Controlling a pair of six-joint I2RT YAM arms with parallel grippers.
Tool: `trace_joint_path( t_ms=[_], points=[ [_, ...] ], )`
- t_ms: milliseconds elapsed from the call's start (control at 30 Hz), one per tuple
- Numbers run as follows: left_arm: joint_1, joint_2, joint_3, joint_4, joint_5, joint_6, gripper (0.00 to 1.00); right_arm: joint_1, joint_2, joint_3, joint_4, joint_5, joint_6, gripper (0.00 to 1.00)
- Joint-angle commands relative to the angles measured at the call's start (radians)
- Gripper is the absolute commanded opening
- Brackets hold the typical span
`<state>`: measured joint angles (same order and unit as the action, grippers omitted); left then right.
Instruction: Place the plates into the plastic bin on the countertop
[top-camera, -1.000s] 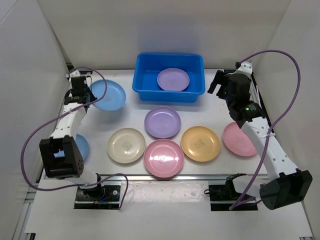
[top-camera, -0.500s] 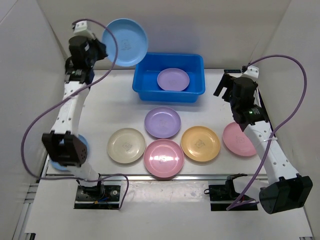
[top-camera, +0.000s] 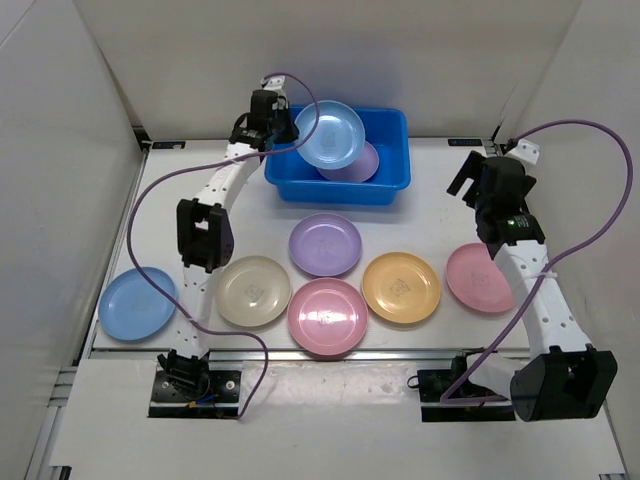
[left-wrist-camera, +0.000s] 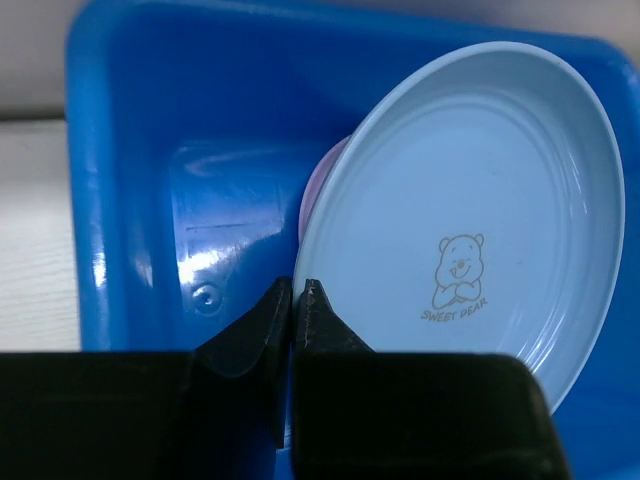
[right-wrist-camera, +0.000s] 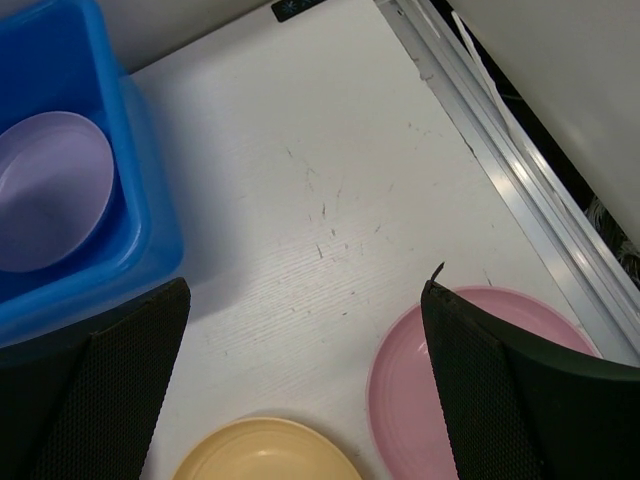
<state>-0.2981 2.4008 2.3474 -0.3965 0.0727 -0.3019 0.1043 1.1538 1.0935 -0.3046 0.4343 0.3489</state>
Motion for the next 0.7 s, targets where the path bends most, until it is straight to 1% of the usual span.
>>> trace_joint_path(
  t_ms=[0,100,267,367,567,633,667],
  points=[
    [0.004,-0.014,0.018,0.096,0.032,-0.081,0.1,-0.025,0.018,-0.004,-0.017,-0.035,0.032,0.99],
    [-0.006,0.047,0.024,0.151,0.044,-0.126,0.1,-0.044,0.033,0.0,-0.039,-0.054,0.038,0.99],
    [-0.007,0.127,0.046,0.182,0.055,-0.151,0.1,-0.055,0.049,0.005,-0.051,-0.06,0.038,0.99],
    [-0.015,0.161,0.046,0.2,0.069,-0.151,0.18,-0.055,0.061,0.005,-0.051,-0.06,0.042,0.99],
    [-0.038,0.201,0.049,0.199,-0.024,-0.144,0.21,-0.048,0.067,0.005,-0.082,-0.063,0.071,0.99],
    [-0.039,0.213,0.058,0.212,-0.011,-0.151,0.27,-0.055,0.067,0.005,-0.088,-0.059,0.081,0.99],
    [-0.038,0.213,0.058,0.219,-0.005,-0.154,0.32,-0.052,0.067,0.002,-0.088,-0.06,0.081,0.99]
  ],
)
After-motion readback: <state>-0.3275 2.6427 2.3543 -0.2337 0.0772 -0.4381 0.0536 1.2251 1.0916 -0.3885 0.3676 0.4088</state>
